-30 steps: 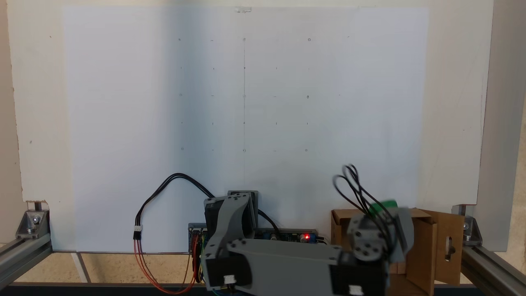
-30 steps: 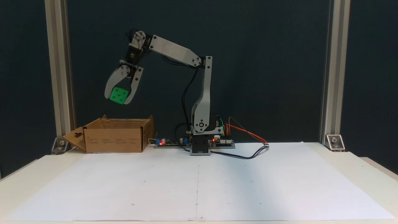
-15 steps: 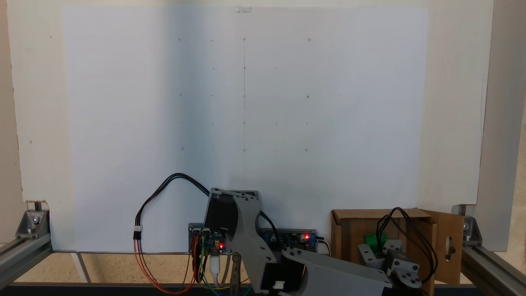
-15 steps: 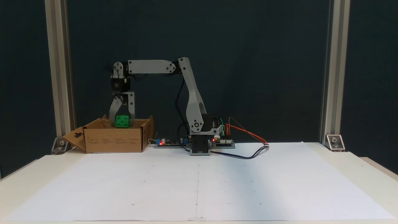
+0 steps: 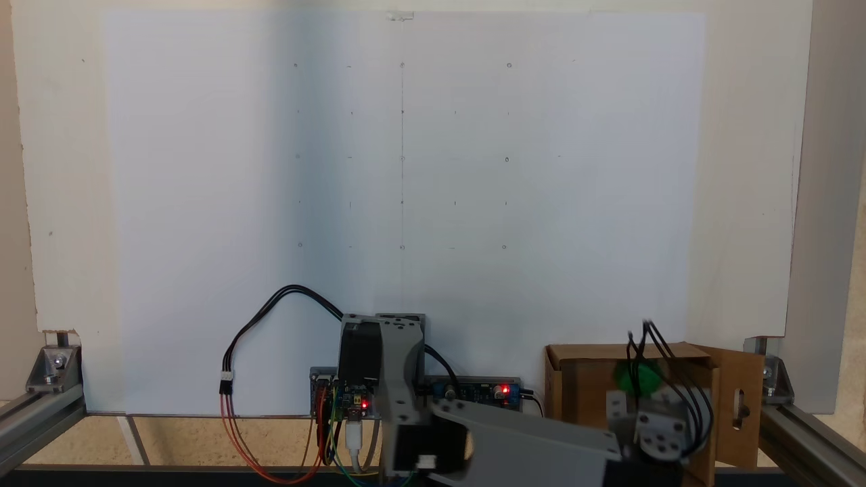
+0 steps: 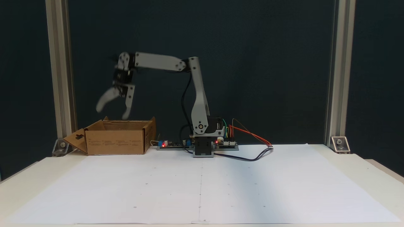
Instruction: Grasp a green dice and put it in the bin.
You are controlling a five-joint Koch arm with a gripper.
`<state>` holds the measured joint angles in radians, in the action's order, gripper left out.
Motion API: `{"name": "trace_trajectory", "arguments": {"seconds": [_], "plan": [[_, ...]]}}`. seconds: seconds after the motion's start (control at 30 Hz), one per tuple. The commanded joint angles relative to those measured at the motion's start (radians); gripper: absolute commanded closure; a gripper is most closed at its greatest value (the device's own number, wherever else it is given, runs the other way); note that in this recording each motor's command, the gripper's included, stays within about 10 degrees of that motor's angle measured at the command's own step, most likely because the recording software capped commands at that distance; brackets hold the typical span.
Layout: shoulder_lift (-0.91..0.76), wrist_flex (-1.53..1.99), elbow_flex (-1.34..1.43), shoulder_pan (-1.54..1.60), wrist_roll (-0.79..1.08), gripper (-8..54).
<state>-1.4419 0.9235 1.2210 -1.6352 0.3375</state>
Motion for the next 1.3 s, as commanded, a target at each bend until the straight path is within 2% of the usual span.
{"name": "trace_trajectory", "arguments": {"seconds": [0.0, 0.27, 0.57, 0.73, 1.0, 1.13, 1.27], "plan": [[-0.104, -0.011, -0.06, 0.146, -0.15, 3.0], [-0.212, -0.012, -0.069, 0.719, -0.278, 1.5], [-0.186, -0.084, -0.067, 1.365, -0.353, 1.4], [-0.112, -0.158, -0.029, 1.716, -0.4, 1.3], [-0.16, -0.58, 0.446, 1.778, -0.396, 1.4], [-0.287, -0.787, 0.71, 1.767, -0.396, 1.5], [-0.419, -0.974, 0.861, 1.695, -0.399, 1.4]]}}
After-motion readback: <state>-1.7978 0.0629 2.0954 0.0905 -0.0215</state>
